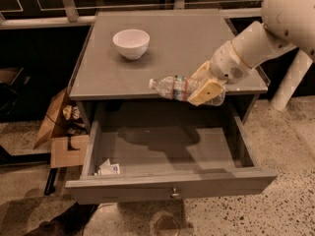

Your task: Pick water bottle from top drawer and place on counter

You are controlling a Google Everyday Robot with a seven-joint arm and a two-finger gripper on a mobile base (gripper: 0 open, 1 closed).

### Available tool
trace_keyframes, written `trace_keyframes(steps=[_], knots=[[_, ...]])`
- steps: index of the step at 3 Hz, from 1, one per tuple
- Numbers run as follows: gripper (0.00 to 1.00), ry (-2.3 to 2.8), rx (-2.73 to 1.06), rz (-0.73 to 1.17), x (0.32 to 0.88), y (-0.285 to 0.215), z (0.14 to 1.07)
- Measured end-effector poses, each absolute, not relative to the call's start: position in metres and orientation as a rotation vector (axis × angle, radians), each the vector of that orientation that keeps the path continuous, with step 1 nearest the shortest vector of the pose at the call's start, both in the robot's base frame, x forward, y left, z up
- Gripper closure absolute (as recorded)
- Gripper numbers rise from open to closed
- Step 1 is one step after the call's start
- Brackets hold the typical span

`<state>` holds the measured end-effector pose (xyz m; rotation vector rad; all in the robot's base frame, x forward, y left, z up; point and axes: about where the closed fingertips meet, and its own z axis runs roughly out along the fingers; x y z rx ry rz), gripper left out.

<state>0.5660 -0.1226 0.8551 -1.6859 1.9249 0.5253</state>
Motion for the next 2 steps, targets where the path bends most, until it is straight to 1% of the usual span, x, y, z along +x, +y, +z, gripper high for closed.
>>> trace_keyframes(steps=[1, 2], knots=[[1.0, 1.931, -1.669, 0.45, 0.583, -0.119, 0.865], [1.0, 1.95, -1.559, 0.337, 0.615, -0.12, 0.856]])
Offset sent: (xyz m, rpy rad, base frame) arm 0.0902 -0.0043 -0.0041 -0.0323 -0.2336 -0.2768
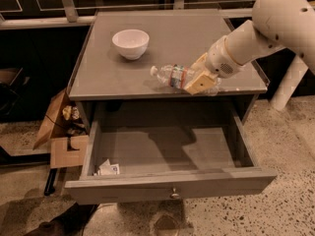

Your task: Pick water bottle from top drawer and place on counter

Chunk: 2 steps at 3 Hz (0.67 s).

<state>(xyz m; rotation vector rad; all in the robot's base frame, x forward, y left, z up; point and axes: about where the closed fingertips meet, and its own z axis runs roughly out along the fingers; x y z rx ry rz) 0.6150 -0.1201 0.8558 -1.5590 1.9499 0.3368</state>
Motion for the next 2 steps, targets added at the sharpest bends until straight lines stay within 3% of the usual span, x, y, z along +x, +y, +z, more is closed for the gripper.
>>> trace_keyframes(steps=[2], knots=[[1.0, 1.977, -1.451, 0.239, 0.655, -0.116, 0.84]])
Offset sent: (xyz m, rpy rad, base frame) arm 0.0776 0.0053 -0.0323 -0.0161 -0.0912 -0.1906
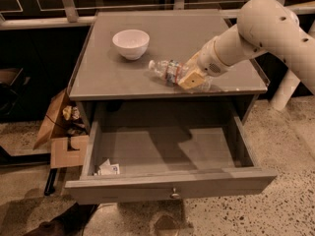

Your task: Pick water bottle from top drawer and place on counter

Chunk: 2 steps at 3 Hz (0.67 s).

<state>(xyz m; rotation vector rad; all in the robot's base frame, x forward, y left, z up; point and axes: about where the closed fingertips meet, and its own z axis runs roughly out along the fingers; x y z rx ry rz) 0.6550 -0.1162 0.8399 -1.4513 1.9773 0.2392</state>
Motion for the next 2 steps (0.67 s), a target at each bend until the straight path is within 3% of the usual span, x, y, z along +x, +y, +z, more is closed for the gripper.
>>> trace_keyframes(steps=[2], knots=[[1.0, 2.002, -1.43, 0.225, 0.6732, -0.1125, 0.8411]])
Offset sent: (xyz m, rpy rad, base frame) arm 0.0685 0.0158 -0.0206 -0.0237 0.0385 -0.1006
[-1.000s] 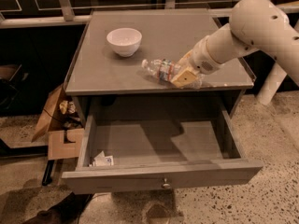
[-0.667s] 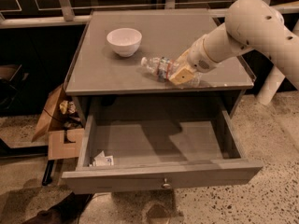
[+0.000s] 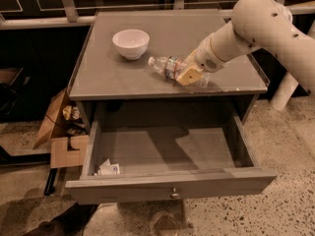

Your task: Pick water bottle from top drawer and place on counter

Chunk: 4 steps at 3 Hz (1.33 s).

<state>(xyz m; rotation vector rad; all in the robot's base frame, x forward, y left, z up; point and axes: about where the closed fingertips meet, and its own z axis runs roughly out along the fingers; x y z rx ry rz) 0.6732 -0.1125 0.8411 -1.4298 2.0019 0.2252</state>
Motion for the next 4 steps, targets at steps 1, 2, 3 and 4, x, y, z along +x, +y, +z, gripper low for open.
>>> trace_keyframes(steps=[1, 2, 3, 4], knots=[[0.81, 2.002, -1.43, 0.225, 0.6732, -0.1125, 0.8411], [0.5, 2.002, -1.43, 0.225, 0.6732, -0.1125, 0.841], [0.27, 2.002, -1.43, 0.225, 0.6732, -0.1125, 0.841], [0.04, 2.002, -1.43, 0.225, 0.6732, -0.1124, 0.841]])
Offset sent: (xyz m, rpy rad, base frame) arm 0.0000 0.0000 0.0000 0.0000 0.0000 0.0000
